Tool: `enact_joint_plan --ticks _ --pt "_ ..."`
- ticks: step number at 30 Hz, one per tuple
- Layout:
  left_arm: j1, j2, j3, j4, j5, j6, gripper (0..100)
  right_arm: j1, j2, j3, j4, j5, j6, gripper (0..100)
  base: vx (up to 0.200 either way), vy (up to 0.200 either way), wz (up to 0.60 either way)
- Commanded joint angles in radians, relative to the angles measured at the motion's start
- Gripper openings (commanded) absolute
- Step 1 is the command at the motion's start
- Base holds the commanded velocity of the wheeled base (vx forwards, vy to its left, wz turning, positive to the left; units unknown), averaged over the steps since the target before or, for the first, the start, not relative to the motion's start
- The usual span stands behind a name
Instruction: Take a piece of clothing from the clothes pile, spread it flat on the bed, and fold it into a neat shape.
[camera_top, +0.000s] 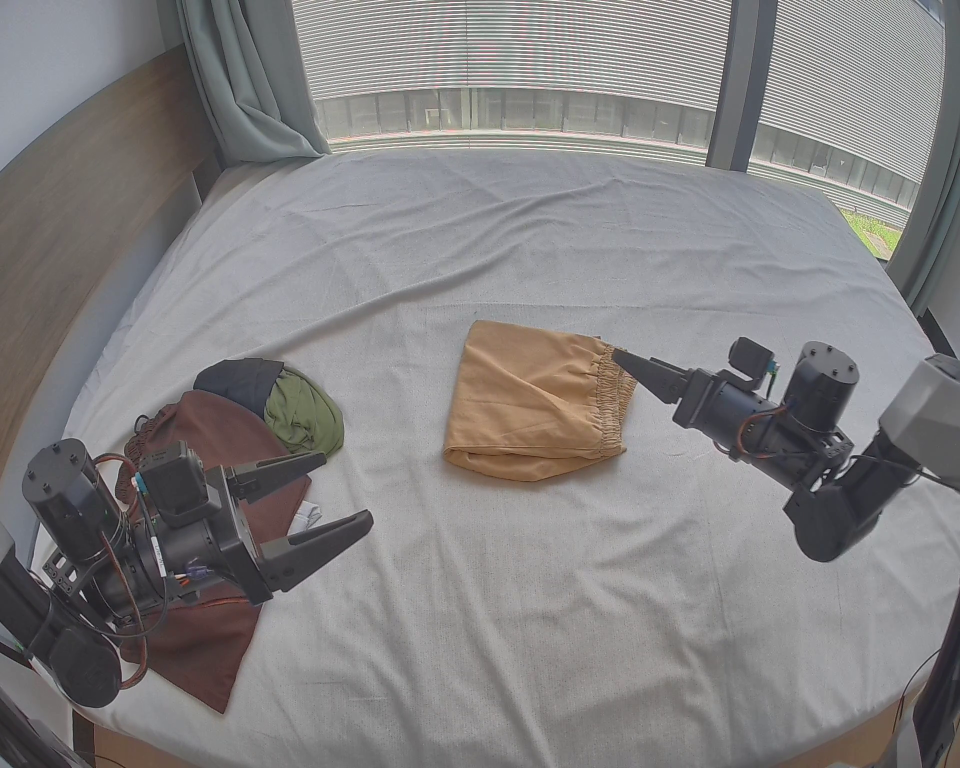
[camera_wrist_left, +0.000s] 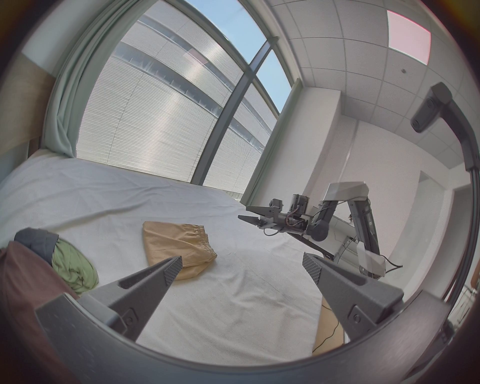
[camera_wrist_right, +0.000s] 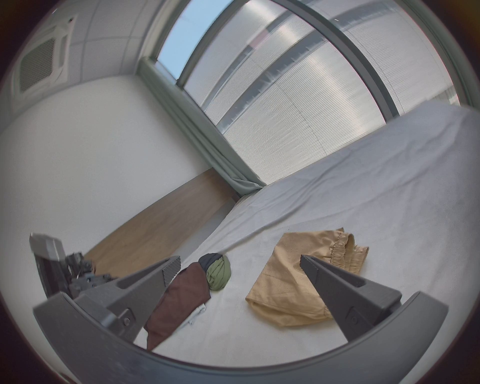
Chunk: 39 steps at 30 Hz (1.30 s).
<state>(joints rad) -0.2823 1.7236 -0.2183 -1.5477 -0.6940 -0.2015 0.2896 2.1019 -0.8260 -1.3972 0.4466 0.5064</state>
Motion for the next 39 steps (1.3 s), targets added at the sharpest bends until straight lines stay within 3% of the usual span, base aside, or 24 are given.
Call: enact_joint_plan --ticks 1,8,12,18,23,27,33,39 --pt "-0.038 -0.052 0.023 0.0 0.002 0.08 100 0.017 -0.321 0.274 0.003 0.0 -0.212 100 0.0 0.0 0.0" --pt "-0.04 -0.127 0.151 0.001 -0.005 0.249 100 0.017 -0.502 0.518 -0.012 -0.011 -0.368 100 0.0 0.0 0.0" --pt "-0.06 -0.21 0.204 0.001 -0.004 0.248 100 0.014 -0.614 0.611 -0.012 -0.052 -0.422 100 0.0 0.0 0.0" --pt "-0.075 -0.352 0.218 0.014 -0.005 0.243 100 0.01 -0.826 0.677 0.04 -0.083 -0.437 100 0.0 0.0 0.0" --pt "-0.081 -0.449 0.218 0.049 0.007 0.243 100 -0.044 -0.997 0.719 0.135 -0.088 -0.468 100 0.0 0.0 0.0" --pt "-0.075 -0.565 0.218 0.149 0.014 0.244 100 -0.081 -1.22 0.754 0.297 -0.089 -0.474 100 0.0 0.0 0.0" --pt "-0.078 -0.823 0.211 0.468 0.084 0.234 100 -0.141 -1.597 0.748 0.701 -0.083 -0.474 100 0.0 0.0 0.0" --pt "-0.077 -1.027 0.208 0.603 0.093 0.131 100 -0.145 -1.864 0.731 1.023 -0.086 -0.47 100 0.0 0.0 0.0"
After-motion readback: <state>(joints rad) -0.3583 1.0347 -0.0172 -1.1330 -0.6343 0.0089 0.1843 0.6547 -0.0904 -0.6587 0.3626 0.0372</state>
